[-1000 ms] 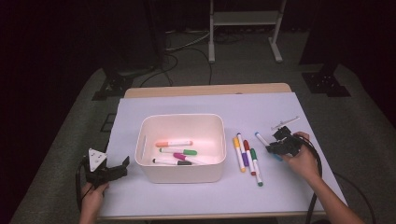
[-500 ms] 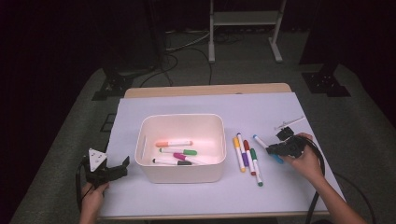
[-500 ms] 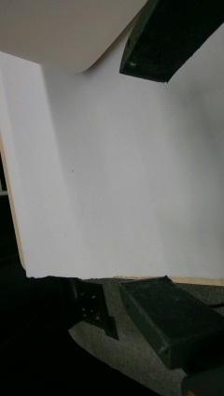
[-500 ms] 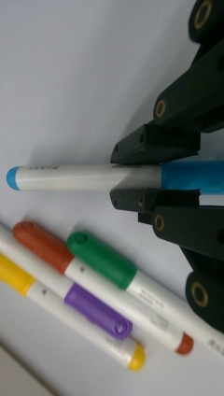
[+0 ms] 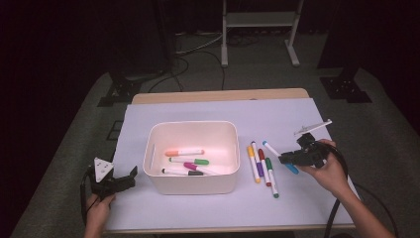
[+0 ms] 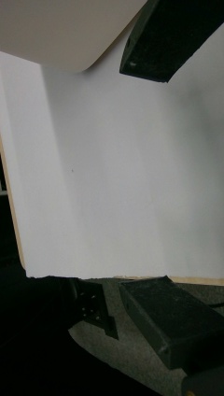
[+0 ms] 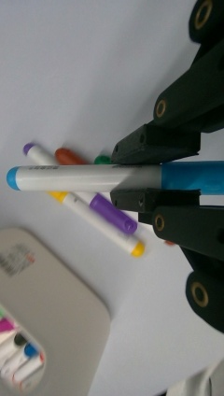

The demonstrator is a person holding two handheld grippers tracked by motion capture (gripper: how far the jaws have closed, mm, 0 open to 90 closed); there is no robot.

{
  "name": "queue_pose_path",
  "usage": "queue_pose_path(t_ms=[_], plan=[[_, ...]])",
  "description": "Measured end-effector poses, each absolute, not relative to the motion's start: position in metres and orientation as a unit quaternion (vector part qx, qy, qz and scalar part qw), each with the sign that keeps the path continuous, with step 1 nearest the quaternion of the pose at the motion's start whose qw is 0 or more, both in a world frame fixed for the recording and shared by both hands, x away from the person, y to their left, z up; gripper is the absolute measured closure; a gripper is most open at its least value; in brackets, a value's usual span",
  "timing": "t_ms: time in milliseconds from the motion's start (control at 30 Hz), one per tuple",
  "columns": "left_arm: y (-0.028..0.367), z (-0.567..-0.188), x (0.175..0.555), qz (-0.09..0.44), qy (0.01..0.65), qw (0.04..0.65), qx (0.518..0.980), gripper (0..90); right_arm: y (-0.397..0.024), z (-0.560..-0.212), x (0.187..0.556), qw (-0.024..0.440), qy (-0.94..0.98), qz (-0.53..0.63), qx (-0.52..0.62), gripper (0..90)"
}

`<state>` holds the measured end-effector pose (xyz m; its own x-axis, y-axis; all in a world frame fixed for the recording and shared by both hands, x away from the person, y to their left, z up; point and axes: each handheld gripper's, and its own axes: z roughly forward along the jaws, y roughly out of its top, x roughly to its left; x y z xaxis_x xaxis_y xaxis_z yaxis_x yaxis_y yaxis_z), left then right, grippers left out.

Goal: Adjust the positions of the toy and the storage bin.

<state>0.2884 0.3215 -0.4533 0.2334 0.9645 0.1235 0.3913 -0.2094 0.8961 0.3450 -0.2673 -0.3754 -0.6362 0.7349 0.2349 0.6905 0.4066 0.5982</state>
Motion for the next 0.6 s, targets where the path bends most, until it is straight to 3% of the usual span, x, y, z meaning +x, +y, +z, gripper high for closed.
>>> queue_pose_path(t_ms=[600], plan=[[0.322,-0.453,0.288,0.370,0.495,0.387,0.684,0.0,-0.225,-0.306,0.330,0.030,0.859,0.377,0.344,76.0]])
